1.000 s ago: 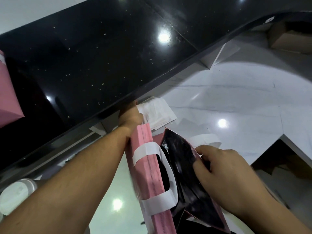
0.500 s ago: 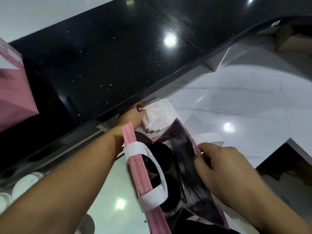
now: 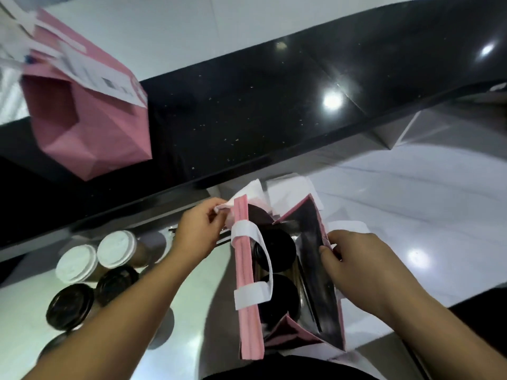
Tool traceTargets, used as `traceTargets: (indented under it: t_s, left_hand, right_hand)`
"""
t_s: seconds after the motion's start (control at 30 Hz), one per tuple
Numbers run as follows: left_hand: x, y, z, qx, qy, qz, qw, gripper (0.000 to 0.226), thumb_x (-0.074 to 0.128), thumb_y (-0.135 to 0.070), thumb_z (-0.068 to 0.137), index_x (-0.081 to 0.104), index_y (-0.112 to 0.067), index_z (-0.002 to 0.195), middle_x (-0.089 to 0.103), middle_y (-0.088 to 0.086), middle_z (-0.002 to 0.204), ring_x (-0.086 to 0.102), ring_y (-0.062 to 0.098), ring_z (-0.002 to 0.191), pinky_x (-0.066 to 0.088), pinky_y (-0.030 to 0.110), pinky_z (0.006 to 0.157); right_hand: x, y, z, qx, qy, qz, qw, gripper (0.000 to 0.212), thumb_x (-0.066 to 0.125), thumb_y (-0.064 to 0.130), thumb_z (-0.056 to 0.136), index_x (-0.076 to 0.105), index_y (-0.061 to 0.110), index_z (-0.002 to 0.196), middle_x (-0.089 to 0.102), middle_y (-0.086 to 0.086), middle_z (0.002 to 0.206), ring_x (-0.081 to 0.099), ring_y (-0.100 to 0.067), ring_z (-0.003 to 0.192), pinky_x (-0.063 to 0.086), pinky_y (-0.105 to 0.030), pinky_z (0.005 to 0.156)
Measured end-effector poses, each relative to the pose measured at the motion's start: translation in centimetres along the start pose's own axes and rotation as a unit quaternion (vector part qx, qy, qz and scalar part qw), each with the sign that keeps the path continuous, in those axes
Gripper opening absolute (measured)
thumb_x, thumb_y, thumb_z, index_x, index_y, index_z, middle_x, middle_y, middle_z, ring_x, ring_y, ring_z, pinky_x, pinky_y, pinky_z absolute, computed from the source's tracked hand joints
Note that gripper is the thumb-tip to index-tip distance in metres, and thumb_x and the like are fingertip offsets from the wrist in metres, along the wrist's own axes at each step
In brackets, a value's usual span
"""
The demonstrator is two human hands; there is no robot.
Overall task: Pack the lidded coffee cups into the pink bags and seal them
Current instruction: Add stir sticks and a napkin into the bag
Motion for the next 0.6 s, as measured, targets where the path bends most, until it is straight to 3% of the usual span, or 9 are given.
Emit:
traceTargets:
  t_s: [0.13,0.27,0.33,0.4,0.53,0.6]
  left_hand:
    - [-6.6,-4.1,-3.9,0.058,-0.105,-0.022,0.993,0.014,0.054,-0.039,0.097,0.066,-0.046,0.101,0.070,-0.019,0.084,0.062,0.000,0.067,0.047,0.021,0.056]
    - [-11.2,-10.3,-7.3,0.098,-0.125,-0.097,0.983,0.014,0.056,-0.033,0.100,0.069,-0.032,0.104,0.069,-0.011,0.083,0.058,0.000,0.069,0.044,0.013,0.058]
    - [-11.5,-14.1,-8.8,0.128,-0.075,-0.141,0.979,0.015,0.057,-0.023,0.099,0.070,-0.030,0.101,0.070,-0.010,0.085,0.061,-0.001,0.074,0.047,0.012,0.062]
    - [-9.9,-17.2,-10.0,0.136,0.023,-0.145,0.980,0.020,0.058,-0.016,0.096,0.071,-0.031,0.100,0.071,-0.008,0.087,0.064,0.004,0.078,0.052,0.021,0.067]
    - [-3.1,-18.3,-11.5,0.071,0.222,0.031,0.972,0.016,0.055,-0.025,0.096,0.066,-0.037,0.097,0.070,-0.011,0.092,0.070,0.012,0.083,0.060,0.043,0.073]
    - [-0.3,-18.0,-11.5,0.048,0.254,0.107,0.960,0.015,0.053,-0.026,0.099,0.063,-0.036,0.095,0.067,-0.011,0.088,0.067,0.011,0.079,0.055,0.037,0.065]
  right_hand:
    - [-0.1,0.7,-0.1,-0.029,-0.002,-0.019,0.999,0.034,0.049,0.036,0.097,0.054,0.020,0.068,0.060,0.001,0.057,0.057,-0.016,0.056,0.046,-0.034,0.052]
    - [-0.1,1.3,0.0,-0.047,0.006,-0.021,0.999,0.035,0.050,0.037,0.097,0.055,0.019,0.067,0.059,0.000,0.055,0.056,-0.017,0.053,0.044,-0.034,0.050]
    - [-0.1,1.5,0.0,-0.056,0.013,-0.020,0.998,0.035,0.050,0.037,0.098,0.058,0.019,0.068,0.061,0.000,0.058,0.058,-0.018,0.054,0.047,-0.036,0.051]
    - [0.0,1.6,-0.1,-0.061,0.027,-0.005,0.998,0.036,0.051,0.038,0.098,0.061,0.019,0.070,0.063,0.000,0.060,0.062,-0.020,0.057,0.055,-0.039,0.055]
    - [0.4,1.5,-0.2,-0.073,0.082,0.026,0.994,0.013,0.060,0.022,0.088,0.063,0.018,0.076,0.069,0.001,0.075,0.069,-0.023,0.069,0.060,-0.043,0.064]
    - [0.2,1.4,-0.2,-0.082,0.068,-0.022,0.994,0.011,0.062,0.022,0.086,0.061,0.018,0.076,0.066,0.002,0.075,0.064,-0.020,0.069,0.057,-0.039,0.062]
Point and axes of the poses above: each hand's wrist, its own z-axis towards the middle knuckle, its own x-axis out of the palm, y = z × x, the point moved 10 cm from there along z, towards the middle knuckle
